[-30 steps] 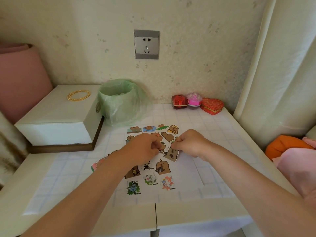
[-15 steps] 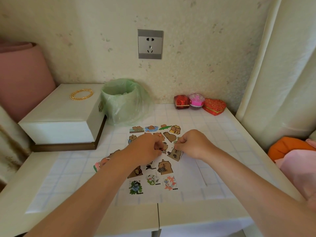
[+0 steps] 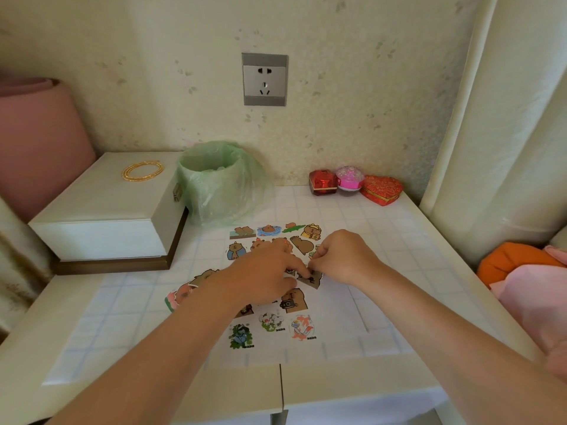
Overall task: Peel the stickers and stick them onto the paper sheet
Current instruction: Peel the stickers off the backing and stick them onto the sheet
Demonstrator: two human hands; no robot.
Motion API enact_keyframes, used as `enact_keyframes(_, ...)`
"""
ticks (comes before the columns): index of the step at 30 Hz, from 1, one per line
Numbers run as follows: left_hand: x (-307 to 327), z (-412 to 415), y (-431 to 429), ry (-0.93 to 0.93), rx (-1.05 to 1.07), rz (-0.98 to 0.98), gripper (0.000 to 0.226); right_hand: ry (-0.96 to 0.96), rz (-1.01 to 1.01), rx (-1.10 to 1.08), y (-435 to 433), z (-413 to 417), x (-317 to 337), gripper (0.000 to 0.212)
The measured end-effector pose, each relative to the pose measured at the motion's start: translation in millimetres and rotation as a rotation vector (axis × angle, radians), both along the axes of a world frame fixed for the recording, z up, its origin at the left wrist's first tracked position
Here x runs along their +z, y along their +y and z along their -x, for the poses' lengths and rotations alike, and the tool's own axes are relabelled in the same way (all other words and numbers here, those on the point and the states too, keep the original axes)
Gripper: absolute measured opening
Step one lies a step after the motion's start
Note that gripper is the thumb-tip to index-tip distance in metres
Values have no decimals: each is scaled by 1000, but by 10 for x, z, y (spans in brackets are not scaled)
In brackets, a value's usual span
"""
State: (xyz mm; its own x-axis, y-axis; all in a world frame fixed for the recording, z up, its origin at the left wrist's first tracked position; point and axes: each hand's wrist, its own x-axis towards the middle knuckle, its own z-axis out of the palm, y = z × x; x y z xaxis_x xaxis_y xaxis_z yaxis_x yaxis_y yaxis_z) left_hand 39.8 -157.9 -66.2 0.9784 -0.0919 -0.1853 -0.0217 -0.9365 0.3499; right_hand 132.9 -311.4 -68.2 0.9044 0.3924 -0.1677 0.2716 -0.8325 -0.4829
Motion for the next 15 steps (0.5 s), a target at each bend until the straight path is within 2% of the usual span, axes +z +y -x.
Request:
enact_keyframes(3, 7, 6, -42, -11, 5, -43, 29, 144, -75, -71, -57, -56, 80, 33)
enact_keyframes(6, 4, 17, -99, -58, 14, -65, 26, 291, -165, -149, -122, -113, 131, 27)
enact_keyframes(13, 0, 15, -133, -112, -8, -71, 24, 280, -176, -146, -231, -135, 138, 26)
enact_keyframes(15, -6, 34, -139, -135, -18, -63, 25, 224, -159, -94, -262, -140, 124, 25)
